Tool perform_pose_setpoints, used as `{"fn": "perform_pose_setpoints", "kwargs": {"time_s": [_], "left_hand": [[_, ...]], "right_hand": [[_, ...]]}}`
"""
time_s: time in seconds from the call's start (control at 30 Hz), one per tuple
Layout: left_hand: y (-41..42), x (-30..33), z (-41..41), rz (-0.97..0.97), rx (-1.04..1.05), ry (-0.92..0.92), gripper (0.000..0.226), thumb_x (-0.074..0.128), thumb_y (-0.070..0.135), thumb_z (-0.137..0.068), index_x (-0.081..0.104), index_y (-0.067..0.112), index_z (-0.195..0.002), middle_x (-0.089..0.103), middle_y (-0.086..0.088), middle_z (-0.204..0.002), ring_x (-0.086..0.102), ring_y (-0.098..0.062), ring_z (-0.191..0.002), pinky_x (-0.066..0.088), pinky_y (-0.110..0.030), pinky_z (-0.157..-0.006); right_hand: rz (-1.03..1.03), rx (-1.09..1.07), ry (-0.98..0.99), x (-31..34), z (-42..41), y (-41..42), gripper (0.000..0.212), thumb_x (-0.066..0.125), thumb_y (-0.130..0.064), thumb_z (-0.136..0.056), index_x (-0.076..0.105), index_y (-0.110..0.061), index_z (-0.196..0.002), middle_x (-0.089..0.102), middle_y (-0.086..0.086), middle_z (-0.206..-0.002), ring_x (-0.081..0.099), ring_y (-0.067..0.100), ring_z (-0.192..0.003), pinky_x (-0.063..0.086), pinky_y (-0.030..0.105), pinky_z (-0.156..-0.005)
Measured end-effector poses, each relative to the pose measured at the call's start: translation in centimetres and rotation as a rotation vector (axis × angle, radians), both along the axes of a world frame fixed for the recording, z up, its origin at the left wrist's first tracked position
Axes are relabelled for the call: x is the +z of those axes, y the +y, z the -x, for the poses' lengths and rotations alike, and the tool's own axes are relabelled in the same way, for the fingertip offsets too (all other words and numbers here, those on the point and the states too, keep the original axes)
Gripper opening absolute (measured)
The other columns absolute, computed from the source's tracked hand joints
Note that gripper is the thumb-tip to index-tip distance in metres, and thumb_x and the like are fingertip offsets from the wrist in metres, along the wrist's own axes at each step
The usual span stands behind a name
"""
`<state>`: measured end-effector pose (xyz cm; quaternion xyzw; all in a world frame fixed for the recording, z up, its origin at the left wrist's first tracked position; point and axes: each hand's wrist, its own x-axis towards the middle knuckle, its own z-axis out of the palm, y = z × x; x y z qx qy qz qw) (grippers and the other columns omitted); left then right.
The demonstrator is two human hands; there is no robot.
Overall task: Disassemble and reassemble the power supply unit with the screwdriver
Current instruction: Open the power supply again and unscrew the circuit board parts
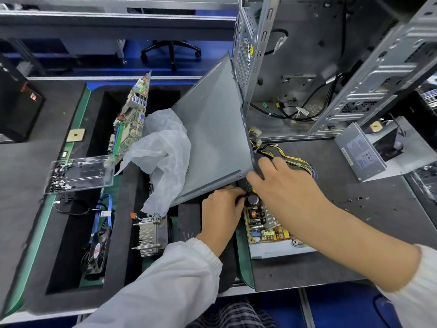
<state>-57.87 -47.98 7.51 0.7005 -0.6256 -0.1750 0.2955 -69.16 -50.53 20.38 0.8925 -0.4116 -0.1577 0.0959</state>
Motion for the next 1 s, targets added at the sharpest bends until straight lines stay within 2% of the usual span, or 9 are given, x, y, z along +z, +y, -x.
{"fn": "perform_pose_setpoints", "kwargs": {"time_s": [0.17,0.23,0.33,0.43,0.5,0.63,0.77,0.87,1.0], "left_hand": [[0.1,0.0,0.2,0.139,-0.044,-0.006,0.015,0.081,0.008,-0.074,0.077,0.016,-0.086,0.074,0.001,-0.08,0.069,-0.019,-0.064,0.052,-0.025,-0.05],[0.0,0.0,0.0,0.131,-0.045,-0.021,0.012,0.08,0.011,-0.076,0.078,0.017,-0.086,0.075,0.001,-0.081,0.069,-0.021,-0.066,0.051,-0.026,-0.051],[-0.1,0.3,0.0,0.095,0.005,-0.009,0.022,0.082,0.009,-0.071,0.064,0.017,-0.062,0.065,-0.003,-0.056,0.06,-0.027,-0.049,0.041,-0.026,-0.046],[-0.3,0.0,0.1,0.054,0.051,0.028,0.039,0.076,0.009,-0.075,0.045,0.028,-0.059,0.061,-0.005,-0.052,0.058,-0.031,-0.049,0.038,-0.028,-0.047],[-0.2,-0.2,0.1,-0.017,0.036,0.018,0.025,0.069,0.012,-0.08,0.055,0.023,-0.061,0.063,-0.004,-0.057,0.06,-0.03,-0.056,0.04,-0.03,-0.05],[-0.4,-0.2,0.2,-0.001,0.03,0.015,0.004,0.072,0.019,-0.084,0.075,0.019,-0.083,0.073,-0.003,-0.07,0.067,-0.028,-0.066,0.047,-0.032,-0.055],[-0.3,-0.5,-0.2,-0.05,0.018,0.069,0.013,0.07,0.025,-0.087,0.076,0.024,-0.099,0.076,0.002,-0.083,0.07,-0.019,-0.078,0.052,-0.031,-0.064],[0.0,-0.5,-0.2,-0.026,0.029,0.098,0.016,0.07,0.028,-0.088,0.076,0.028,-0.102,0.076,0.005,-0.084,0.07,-0.014,-0.078,0.048,-0.025,-0.062],[-0.2,-0.5,-0.1,0.003,-0.01,0.015,0.014,0.067,0.026,-0.089,0.075,0.026,-0.101,0.074,0.002,-0.077,0.068,-0.021,-0.071,0.048,-0.029,-0.058]], "right_hand": [[-0.136,0.111,-0.081,0.6,0.6,-0.8,0.043,0.052,0.003,-0.077,0.039,-0.018,-0.112,0.029,0.006,-0.113,0.035,0.021,-0.098,0.018,0.025,-0.046],[-0.189,0.053,-0.123,1.0,1.1,-1.2,0.033,0.058,-0.015,-0.088,0.035,-0.021,-0.11,0.028,0.001,-0.098,0.037,0.019,-0.081,0.029,0.026,-0.048],[-0.159,0.024,-0.115,0.9,1.5,-1.2,0.039,0.032,-0.055,-0.095,0.036,-0.019,-0.108,0.042,-0.001,-0.089,0.057,0.025,-0.08,0.034,0.03,-0.056],[-0.08,0.082,-0.151,0.8,1.1,-0.7,0.046,0.024,-0.061,-0.092,0.038,-0.017,-0.097,0.052,0.001,-0.083,0.06,0.027,-0.074,0.028,0.031,-0.051],[-0.046,0.056,-0.164,1.2,0.9,-0.8,0.049,0.023,-0.065,-0.086,0.029,-0.017,-0.088,0.049,0.0,-0.073,0.059,0.028,-0.068,0.02,0.032,-0.044],[-0.046,0.077,-0.116,1.2,0.5,-0.7,0.022,0.051,-0.029,-0.095,0.032,-0.02,-0.097,0.041,-0.001,-0.081,0.058,0.023,-0.071,0.023,0.028,-0.047],[-0.291,0.06,-0.206,2.2,0.9,-0.9,0.049,0.045,0.007,-0.075,0.038,-0.023,-0.112,0.029,0.002,-0.095,0.035,0.02,-0.06,0.028,0.028,-0.05],[-0.365,0.063,-0.234,2.7,1.3,-1.2,0.046,0.046,0.006,-0.077,0.044,-0.022,-0.114,0.034,0.002,-0.108,0.045,0.023,-0.077,0.044,0.034,-0.066],[-0.302,0.074,-0.246,2.4,1.4,-1.0,0.023,0.046,-0.028,-0.097,0.038,-0.023,-0.117,0.036,0.0,-0.099,0.054,0.024,-0.08,0.046,0.033,-0.066]]}}
